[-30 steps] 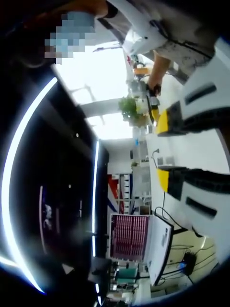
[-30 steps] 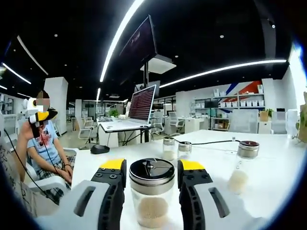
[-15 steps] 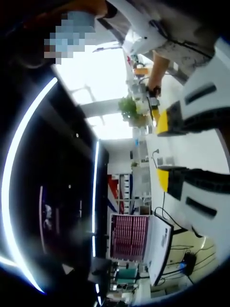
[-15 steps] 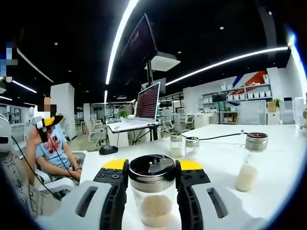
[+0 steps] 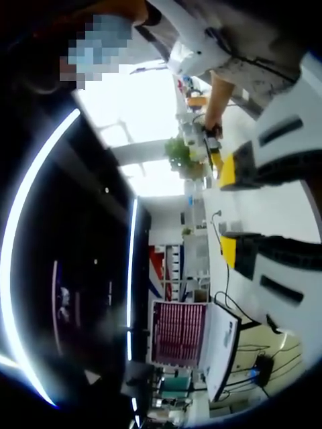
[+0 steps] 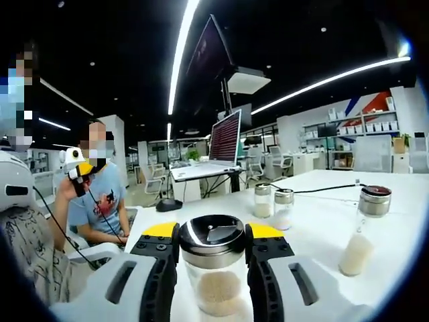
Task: Rotate the seasoning bottle until the label or dispensing opening points toward the visible target arrow and the bottle remains upright within the marked orientation range
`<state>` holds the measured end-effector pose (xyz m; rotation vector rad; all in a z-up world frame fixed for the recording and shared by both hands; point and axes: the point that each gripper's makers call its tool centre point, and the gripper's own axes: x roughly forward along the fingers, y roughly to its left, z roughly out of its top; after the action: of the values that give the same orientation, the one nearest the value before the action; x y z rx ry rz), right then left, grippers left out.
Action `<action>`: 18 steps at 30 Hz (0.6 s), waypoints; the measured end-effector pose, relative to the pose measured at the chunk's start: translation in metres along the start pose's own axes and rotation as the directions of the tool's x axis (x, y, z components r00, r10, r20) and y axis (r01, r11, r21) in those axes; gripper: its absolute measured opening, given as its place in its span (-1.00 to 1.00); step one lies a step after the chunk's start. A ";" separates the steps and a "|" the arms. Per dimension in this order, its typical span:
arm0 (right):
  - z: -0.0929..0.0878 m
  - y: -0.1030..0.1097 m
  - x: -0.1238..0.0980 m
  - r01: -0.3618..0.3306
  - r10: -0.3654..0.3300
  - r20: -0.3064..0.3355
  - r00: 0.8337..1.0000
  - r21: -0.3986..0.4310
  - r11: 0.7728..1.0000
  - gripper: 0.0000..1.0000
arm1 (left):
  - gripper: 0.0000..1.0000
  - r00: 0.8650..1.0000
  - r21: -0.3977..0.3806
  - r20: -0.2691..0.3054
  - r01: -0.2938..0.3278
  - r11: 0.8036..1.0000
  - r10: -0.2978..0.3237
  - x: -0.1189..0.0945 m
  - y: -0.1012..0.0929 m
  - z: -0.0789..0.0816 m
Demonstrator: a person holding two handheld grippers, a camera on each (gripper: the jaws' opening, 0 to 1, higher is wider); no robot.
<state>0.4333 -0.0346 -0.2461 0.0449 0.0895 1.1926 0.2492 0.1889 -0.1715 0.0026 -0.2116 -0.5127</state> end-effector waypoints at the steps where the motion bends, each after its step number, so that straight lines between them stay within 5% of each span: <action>1: 0.000 0.001 0.000 -0.016 0.016 -0.004 1.000 -0.001 1.000 -0.23 | -0.48 1.000 -0.002 0.002 0.000 1.000 0.000 -0.001 0.001 0.001; 13: -0.006 0.001 0.001 -0.078 0.079 -0.035 0.996 0.030 0.996 -0.21 | -0.48 1.000 -0.009 0.007 0.009 1.000 -0.009 -0.002 0.001 0.000; 18: -0.015 0.002 -0.002 -0.065 0.062 -0.052 0.997 -0.060 0.996 0.00 | -0.48 1.000 -0.007 0.010 0.005 1.000 -0.005 -0.002 0.002 0.001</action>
<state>0.4294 -0.0363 -0.2612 -0.0370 0.0960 1.2594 0.2483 0.1918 -0.1707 -0.0067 -0.2196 -0.5184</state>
